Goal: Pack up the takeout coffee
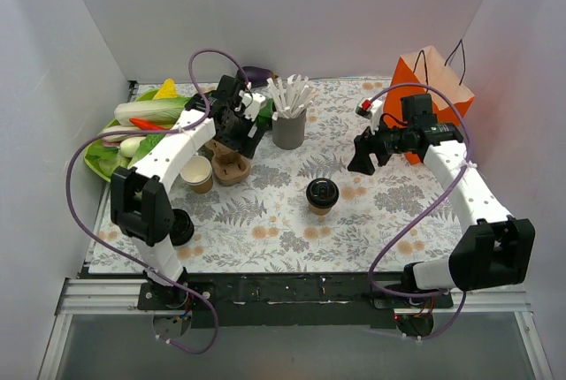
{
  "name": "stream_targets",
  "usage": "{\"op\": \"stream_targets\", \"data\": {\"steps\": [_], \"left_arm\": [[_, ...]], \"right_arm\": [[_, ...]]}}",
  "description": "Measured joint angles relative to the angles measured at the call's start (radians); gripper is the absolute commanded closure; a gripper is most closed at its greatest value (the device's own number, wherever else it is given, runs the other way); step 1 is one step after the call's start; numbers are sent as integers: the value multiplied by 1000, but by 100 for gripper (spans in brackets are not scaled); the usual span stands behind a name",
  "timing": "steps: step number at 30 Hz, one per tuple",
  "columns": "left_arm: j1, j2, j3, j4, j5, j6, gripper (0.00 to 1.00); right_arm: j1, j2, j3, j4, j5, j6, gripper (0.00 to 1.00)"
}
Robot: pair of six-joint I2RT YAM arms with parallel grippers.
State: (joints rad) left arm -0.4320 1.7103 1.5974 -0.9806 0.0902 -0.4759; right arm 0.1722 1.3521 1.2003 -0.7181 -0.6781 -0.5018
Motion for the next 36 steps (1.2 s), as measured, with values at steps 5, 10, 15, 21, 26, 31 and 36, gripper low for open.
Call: {"op": "stream_targets", "data": {"steps": [5, 10, 15, 21, 26, 31, 36], "left_arm": [[35, 124, 52, -22, -131, -60, 32], [44, 217, 135, -39, -263, -83, 37], [51, 231, 151, -59, -286, -101, 37], [108, 275, 171, -80, -246, -133, 40], [161, 348, 205, -85, -216, -142, 40], [163, 361, 223, -90, -171, -142, 40], [159, 388, 235, -86, -117, -138, 41]], "right_arm": [[0, 46, 4, 6, 9, 27, 20], [0, 57, -20, 49, -23, 70, 20], [1, 57, -36, 92, -35, 111, 20], [1, 53, -50, 123, -32, 127, 20], [1, 27, -101, 127, -28, 135, 19], [1, 21, -113, 126, -24, 137, 19], [1, 21, -113, 126, -23, 137, 18]]}}
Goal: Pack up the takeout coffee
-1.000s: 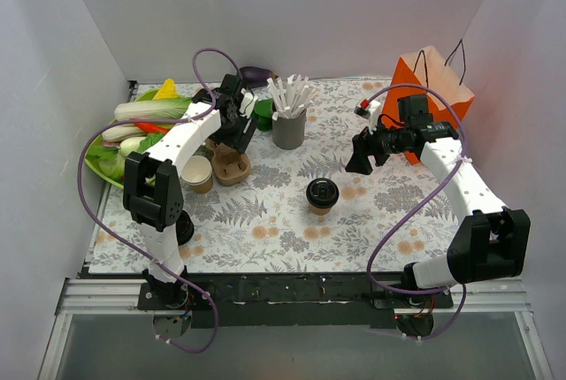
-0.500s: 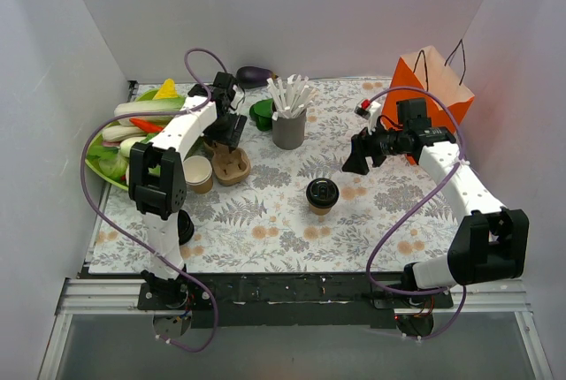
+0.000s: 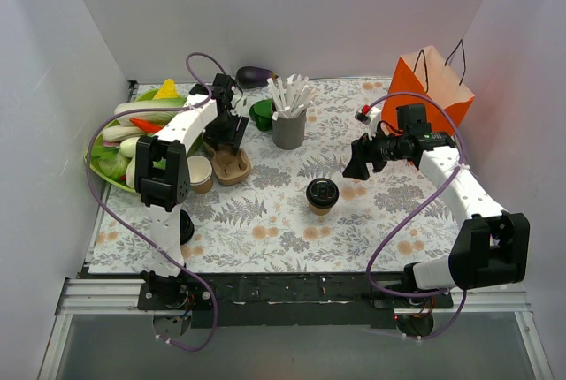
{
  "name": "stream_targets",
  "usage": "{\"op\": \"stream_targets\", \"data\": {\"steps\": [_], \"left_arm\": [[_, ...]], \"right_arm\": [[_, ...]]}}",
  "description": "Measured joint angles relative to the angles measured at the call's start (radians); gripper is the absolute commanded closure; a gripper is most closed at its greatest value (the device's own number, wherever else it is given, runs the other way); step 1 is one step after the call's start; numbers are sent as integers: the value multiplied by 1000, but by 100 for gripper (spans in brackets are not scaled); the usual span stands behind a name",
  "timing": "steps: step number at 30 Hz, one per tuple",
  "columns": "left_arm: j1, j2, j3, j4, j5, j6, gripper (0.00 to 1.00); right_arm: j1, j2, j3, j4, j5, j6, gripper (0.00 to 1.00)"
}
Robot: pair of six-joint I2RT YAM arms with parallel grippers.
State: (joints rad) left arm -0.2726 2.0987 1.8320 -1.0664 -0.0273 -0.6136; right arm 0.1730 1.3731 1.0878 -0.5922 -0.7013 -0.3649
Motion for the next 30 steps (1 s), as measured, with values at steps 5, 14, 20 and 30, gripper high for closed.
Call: {"op": "stream_targets", "data": {"steps": [5, 14, 20, 30], "left_arm": [[0, 8, 3, -4, 32, 5, 46], [1, 6, 6, -11, 38, 23, 54], [-6, -8, 6, -21, 41, 44, 65], [-30, -55, 15, -79, 82, 108, 73]], "right_arm": [[0, 0, 0, 0, 3, 0, 18], [0, 0, -7, 1, 9, 0, 17], [0, 0, -14, 2, 11, 0, 17], [0, 0, -24, 8, 16, 5, 16]]}}
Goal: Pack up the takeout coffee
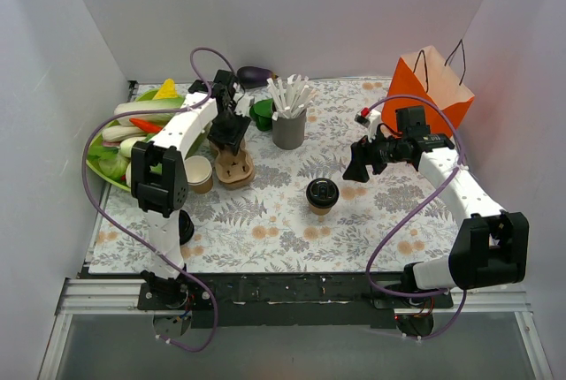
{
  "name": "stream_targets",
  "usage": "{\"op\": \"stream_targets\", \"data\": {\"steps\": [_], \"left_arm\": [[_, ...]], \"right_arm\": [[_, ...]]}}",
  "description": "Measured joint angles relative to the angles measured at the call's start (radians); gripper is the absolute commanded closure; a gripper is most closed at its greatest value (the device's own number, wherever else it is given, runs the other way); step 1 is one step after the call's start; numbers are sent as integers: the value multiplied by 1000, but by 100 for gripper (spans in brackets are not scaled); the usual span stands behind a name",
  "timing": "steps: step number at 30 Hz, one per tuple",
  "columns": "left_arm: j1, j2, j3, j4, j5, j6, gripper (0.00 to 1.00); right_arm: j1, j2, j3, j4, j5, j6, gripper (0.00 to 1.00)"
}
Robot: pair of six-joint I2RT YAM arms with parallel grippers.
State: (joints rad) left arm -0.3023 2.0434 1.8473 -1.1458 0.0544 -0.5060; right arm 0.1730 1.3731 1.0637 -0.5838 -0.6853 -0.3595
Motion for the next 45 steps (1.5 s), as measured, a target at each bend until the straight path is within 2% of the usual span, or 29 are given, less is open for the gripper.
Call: {"op": "stream_targets", "data": {"steps": [10, 15, 20, 27, 31, 35, 36, 40, 41, 45], "left_arm": [[-51, -64, 96, -98, 14, 54, 77], [-66, -164, 89, -140, 73, 98, 76], [-111, -405, -161, -139, 132, 190, 76], [-280, -668, -448, -97, 252, 333, 75], [-382, -755, -645, -66, 274, 389, 75], [-448, -750, -792, -1, 264, 413, 75], [-455, -746, -813, 14, 257, 414, 74], [-464, -718, -856, 96, 229, 403, 52], [-465, -713, -858, 111, 225, 397, 44], [-465, -700, -860, 168, 217, 377, 35]], "right_arm": [[0, -41, -41, 4, 6, 5, 16], [0, -47, -47, 3, 6, 5, 16], [0, -48, -47, 3, 9, 5, 16], [0, -48, -47, -1, 9, 5, 17], [0, -48, -47, -4, 5, 5, 16], [0, -47, -47, -24, -13, -31, 15], [2, -47, -47, -35, -19, -59, 15], [21, -48, -47, -100, -16, -208, 14], [29, -50, -48, -113, -9, -244, 14], [87, -66, -104, -131, 45, -405, 14]]}}
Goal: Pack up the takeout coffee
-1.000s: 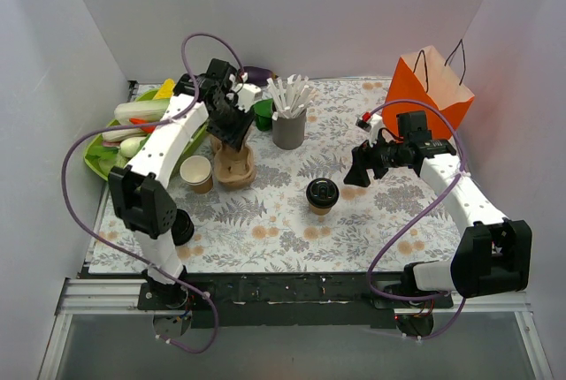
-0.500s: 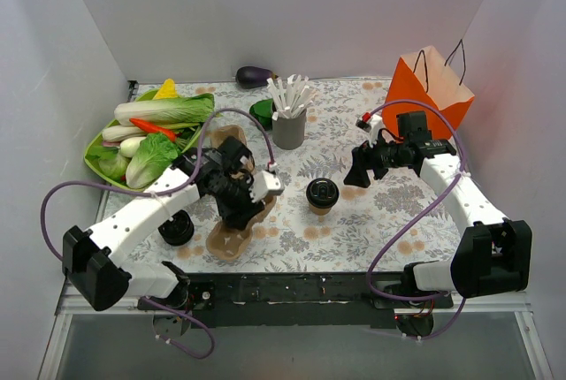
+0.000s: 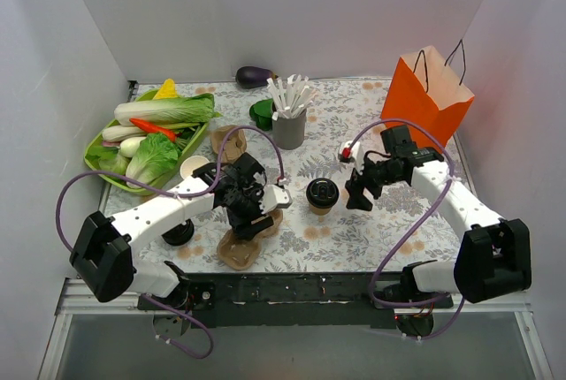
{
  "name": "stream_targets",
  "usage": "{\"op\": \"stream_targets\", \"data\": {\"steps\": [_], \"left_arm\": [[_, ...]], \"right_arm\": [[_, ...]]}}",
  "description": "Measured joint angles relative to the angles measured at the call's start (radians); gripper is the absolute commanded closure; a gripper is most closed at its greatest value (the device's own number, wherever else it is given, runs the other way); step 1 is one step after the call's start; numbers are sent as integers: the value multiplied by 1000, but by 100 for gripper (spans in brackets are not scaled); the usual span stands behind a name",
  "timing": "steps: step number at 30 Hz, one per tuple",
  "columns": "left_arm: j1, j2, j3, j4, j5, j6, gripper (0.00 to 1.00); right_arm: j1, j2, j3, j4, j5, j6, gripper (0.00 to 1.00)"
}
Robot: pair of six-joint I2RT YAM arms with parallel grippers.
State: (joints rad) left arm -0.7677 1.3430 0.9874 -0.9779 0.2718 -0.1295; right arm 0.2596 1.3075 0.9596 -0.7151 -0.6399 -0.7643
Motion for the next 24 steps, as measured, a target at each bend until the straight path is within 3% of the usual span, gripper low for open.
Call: {"op": "stream_targets", "data": {"steps": [3, 11, 19, 24], "left_arm": [[0, 3, 3, 13, -3, -14, 23], [30, -6, 152, 10, -49, -128, 20], [307, -84, 368, 79, -143, -325, 14], [386, -125, 390, 94, -183, -369, 14]], "right_arm": [[51, 8, -42, 3, 40, -51, 14], [193, 90, -68, 108, 135, -9, 15], [198, 227, -23, 206, 157, 144, 23], [210, 334, 84, 243, 106, 212, 26]]}}
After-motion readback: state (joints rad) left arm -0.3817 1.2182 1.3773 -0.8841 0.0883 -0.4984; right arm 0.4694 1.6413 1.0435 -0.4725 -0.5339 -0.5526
